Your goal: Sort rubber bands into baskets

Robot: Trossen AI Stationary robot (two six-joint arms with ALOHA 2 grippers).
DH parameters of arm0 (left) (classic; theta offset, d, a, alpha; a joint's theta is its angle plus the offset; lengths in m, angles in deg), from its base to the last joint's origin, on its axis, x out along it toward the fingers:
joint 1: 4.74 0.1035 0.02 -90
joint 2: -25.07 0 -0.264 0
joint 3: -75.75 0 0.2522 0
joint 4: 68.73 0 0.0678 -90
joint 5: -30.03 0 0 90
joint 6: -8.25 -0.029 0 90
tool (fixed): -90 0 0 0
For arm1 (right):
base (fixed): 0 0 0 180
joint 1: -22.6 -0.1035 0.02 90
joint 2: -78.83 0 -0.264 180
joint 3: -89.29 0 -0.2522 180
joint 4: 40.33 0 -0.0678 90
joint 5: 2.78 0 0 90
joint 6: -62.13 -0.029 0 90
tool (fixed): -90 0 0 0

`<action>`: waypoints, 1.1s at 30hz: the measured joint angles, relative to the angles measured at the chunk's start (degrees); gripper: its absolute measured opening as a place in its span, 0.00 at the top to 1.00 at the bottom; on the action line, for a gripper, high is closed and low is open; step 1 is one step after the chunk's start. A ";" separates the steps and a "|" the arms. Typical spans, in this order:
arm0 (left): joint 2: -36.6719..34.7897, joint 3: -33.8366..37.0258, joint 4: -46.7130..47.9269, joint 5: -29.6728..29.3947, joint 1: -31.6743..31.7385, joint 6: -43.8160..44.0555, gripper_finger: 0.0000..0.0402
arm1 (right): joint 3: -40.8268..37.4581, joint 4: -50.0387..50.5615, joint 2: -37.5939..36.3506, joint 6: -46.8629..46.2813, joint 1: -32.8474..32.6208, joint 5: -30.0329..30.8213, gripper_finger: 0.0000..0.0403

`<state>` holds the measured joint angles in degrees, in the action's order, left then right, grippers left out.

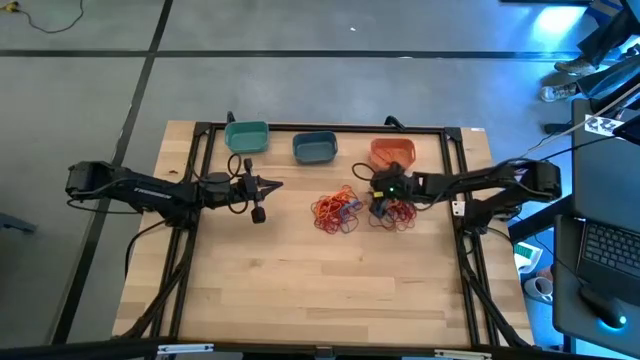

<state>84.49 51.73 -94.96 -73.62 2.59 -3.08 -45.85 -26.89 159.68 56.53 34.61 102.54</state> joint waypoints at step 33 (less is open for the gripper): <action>0.00 0.00 -0.13 -0.02 0.02 0.09 0.99 | -0.01 1.01 4.17 0.21 0.02 18.58 0.98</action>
<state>84.49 51.73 -95.09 -73.64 2.61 -2.99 -45.86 -25.88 163.85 56.74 34.64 121.13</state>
